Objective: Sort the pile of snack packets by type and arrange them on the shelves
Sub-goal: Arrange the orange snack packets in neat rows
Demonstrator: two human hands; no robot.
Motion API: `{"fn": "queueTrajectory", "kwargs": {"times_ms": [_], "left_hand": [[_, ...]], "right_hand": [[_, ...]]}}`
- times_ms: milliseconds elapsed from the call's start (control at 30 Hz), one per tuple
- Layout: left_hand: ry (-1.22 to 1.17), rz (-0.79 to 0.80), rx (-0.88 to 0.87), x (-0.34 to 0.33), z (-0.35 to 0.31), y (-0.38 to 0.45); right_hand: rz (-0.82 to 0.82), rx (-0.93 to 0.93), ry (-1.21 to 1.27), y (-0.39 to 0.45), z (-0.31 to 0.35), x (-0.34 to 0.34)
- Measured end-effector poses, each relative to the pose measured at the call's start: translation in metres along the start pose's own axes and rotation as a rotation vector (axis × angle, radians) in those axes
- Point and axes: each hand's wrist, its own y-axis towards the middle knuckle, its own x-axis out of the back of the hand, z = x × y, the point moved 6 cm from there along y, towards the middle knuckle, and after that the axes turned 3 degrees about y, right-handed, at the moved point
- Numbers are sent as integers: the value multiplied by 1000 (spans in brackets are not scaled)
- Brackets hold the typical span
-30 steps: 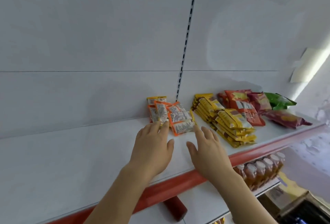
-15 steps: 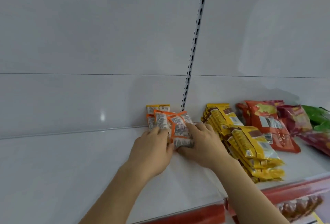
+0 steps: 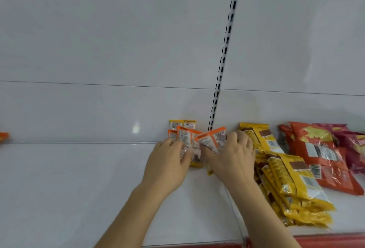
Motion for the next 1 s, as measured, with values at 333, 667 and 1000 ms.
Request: {"fn": "queueTrajectory", "kwargs": {"times_ms": [333, 667, 1000], "left_hand": [[-1074, -175, 432, 3, 25, 12], [-665, -146, 313, 24, 51, 5], [-1061, -18, 434, 11, 37, -2]], "right_hand": [[75, 347, 325, -36, 48, 4], [219, -118, -238, -2, -10, -20], [-69, 262, 531, -56, 77, -2]]}}
